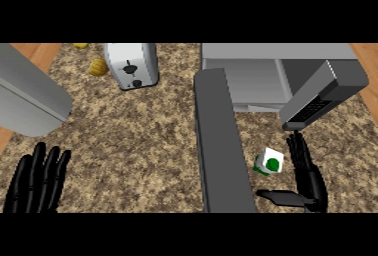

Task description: Pick up the milk, place it into the microwave and close the microwave

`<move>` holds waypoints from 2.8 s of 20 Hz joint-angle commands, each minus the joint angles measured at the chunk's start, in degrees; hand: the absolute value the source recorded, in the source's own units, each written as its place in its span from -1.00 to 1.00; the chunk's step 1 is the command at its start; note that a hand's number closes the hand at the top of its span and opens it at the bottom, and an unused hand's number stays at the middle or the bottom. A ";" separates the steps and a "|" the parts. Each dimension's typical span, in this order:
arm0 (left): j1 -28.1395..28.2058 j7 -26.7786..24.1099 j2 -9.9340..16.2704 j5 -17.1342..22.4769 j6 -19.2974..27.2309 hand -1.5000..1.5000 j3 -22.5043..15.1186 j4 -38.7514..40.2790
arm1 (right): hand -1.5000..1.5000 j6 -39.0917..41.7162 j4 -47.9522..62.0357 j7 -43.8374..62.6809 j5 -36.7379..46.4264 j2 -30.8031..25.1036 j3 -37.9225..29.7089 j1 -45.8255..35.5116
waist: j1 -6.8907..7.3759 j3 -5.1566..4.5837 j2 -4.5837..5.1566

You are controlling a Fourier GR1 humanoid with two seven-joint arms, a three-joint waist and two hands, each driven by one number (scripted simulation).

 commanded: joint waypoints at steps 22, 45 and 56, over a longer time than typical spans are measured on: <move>4.19 -4.94 2.27 2.12 -1.22 -1.00 0.01 -0.11 | 1.00 2.24 41.42 -32.38 5.11 -3.10 -3.94 -17.79 | 0.91 0.08 0.17; 5.91 -1.40 4.14 9.18 -2.47 -1.00 6.78 -2.56 | 1.00 0.84 11.79 -16.84 1.51 0.14 3.23 -7.84 | -0.12 -0.05 -0.11; 6.22 -1.86 3.27 7.56 -2.29 -1.00 5.73 -1.34 | 1.00 -14.65 10.81 2.21 7.30 2.66 4.27 -24.00 | 0.30 -0.02 0.02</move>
